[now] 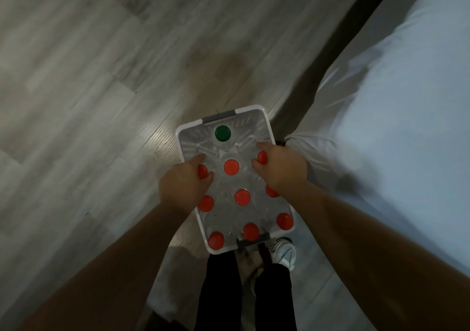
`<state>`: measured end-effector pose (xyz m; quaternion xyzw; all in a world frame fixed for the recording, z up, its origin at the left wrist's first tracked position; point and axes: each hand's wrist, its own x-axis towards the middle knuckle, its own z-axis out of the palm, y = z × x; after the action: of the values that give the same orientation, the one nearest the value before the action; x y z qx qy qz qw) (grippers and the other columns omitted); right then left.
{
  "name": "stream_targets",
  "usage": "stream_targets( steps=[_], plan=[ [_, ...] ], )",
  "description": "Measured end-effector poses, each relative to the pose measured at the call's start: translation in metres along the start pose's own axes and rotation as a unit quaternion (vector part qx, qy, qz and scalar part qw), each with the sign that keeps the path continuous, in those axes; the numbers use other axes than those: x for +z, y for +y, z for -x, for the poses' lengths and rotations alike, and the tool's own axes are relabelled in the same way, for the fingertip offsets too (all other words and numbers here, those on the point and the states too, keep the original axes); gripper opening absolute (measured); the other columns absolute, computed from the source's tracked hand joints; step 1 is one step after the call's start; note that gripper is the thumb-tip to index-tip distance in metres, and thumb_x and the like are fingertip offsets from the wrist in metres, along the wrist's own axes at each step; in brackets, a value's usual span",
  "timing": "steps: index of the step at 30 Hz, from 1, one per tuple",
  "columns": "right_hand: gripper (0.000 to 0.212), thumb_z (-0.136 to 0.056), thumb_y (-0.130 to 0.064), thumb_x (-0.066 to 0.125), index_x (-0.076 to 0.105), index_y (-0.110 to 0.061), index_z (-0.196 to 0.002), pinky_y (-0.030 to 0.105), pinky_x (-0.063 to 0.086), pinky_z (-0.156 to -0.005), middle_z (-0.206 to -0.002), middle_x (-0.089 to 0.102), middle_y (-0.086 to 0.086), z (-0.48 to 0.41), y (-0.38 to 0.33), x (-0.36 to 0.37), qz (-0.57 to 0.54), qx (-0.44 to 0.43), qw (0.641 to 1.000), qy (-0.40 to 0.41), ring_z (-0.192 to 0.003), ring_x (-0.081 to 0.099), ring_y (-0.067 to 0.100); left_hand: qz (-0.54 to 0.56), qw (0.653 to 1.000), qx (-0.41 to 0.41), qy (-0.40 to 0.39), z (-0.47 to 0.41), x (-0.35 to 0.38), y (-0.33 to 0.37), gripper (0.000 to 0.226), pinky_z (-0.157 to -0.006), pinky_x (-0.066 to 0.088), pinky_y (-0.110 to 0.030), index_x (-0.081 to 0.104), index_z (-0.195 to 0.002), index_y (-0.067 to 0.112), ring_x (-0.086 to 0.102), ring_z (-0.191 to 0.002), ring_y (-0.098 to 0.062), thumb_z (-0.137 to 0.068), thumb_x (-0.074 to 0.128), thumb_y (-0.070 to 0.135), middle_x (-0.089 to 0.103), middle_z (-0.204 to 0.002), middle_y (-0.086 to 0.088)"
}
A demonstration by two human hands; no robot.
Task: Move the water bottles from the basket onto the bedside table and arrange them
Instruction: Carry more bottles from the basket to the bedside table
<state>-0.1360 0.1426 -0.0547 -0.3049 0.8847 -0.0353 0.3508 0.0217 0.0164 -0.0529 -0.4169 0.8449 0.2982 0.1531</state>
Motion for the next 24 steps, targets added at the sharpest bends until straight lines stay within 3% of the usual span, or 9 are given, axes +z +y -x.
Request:
stream_targets(
  steps=[5,11,15,20,24],
  plan=[
    [0.032,-0.093,-0.041,0.047,0.056,-0.023,-0.118,0.035,0.049,-0.080,-0.102,0.066,0.004,0.013,-0.001,-0.016,-0.026,0.007,1.000,-0.004,-0.087,0.062,0.021,0.023,1.000,-0.001,0.020,0.013,-0.017,0.009,0.039,-0.067,0.044,-0.024,0.055,-0.127,0.030,0.065,-0.082,-0.016,-0.090,0.053,0.041,0.071,-0.094,0.003],
    [0.031,-0.093,-0.041,0.050,0.058,-0.024,-0.117,0.027,0.041,-0.075,-0.101,0.067,0.000,0.058,-0.019,-0.062,-0.079,-0.001,0.996,0.027,-0.086,0.061,0.015,0.037,0.998,0.032,0.033,0.046,-0.068,0.031,0.033,-0.057,0.033,-0.012,0.059,-0.122,0.031,0.051,-0.071,-0.002,-0.090,0.055,0.039,0.071,-0.094,0.006],
    [0.031,-0.091,-0.040,0.054,0.060,-0.027,-0.118,0.025,0.042,-0.078,-0.103,0.070,-0.001,0.104,-0.030,-0.095,-0.117,-0.003,0.991,0.063,-0.090,0.064,0.014,0.043,0.997,0.032,0.062,0.079,-0.108,0.049,0.035,-0.068,0.040,-0.021,0.061,-0.121,0.029,0.057,-0.076,-0.006,-0.088,0.059,0.040,0.072,-0.098,0.004],
    [0.033,-0.085,-0.036,0.063,0.064,-0.029,-0.117,0.029,0.050,-0.083,-0.103,0.072,-0.002,0.183,-0.043,-0.131,-0.212,0.019,0.968,0.136,-0.096,0.066,0.017,0.077,0.994,0.030,0.066,0.134,-0.153,0.071,0.039,-0.078,0.050,-0.030,0.062,-0.119,0.029,0.065,-0.086,-0.015,-0.082,0.066,0.040,0.072,-0.098,0.003],
    [0.032,-0.079,-0.033,0.069,0.067,-0.031,-0.111,0.026,0.052,-0.081,-0.094,0.071,-0.011,0.253,-0.045,-0.148,-0.309,0.047,0.930,0.193,-0.088,0.065,0.006,0.136,0.988,0.044,0.060,0.185,-0.180,0.089,0.039,-0.076,0.047,-0.020,0.063,-0.117,0.026,0.062,-0.083,-0.008,-0.079,0.071,0.034,0.071,-0.100,0.004]
  ],
)
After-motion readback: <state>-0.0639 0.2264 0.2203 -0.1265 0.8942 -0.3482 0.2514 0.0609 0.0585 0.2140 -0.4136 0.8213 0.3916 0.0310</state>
